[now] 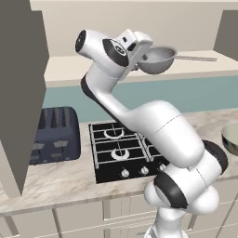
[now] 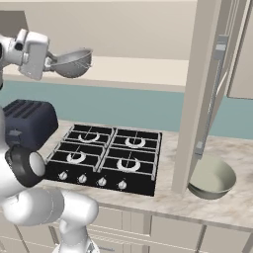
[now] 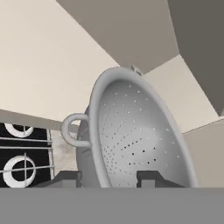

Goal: Open the cabinet and setup a tea strainer by placing it in the bowl upright.

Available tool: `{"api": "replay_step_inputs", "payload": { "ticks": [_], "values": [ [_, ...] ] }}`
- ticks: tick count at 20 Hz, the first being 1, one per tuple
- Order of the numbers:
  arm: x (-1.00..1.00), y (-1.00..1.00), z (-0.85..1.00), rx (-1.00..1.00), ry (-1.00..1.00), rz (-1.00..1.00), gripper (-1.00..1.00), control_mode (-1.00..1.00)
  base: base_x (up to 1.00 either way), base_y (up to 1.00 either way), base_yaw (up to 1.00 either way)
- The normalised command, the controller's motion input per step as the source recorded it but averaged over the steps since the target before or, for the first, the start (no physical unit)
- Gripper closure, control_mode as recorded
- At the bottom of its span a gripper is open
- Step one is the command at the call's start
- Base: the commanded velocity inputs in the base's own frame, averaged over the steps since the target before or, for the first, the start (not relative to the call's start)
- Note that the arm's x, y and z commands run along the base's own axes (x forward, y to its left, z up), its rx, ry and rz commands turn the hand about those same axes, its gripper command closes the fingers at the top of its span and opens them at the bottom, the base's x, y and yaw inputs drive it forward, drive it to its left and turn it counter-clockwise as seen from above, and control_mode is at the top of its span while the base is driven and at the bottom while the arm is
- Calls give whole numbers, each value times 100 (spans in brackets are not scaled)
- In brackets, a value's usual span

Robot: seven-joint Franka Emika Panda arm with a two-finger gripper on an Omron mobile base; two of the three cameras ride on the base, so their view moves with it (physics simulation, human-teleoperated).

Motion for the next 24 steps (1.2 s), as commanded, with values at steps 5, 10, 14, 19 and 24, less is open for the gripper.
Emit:
{"api": "replay_step_inputs", "payload": {
  "ticks": [5, 10, 14, 19, 24],
  "values": [
    [-63, -69, 0, 6, -2, -34, 100, -100, 0, 0, 0],
    [-62, -66, -7, 7, -7, -24, 100, -100, 0, 0, 0],
    [-70, -65, -18, 5, -13, -5, 100, -100, 0, 0, 0],
    [-62, -59, -24, 0, -13, 8, 100, -100, 0, 0, 0],
    [-17, -77, -38, 0, -2, 29, 100, -100, 0, 0, 0]
  ]
}}
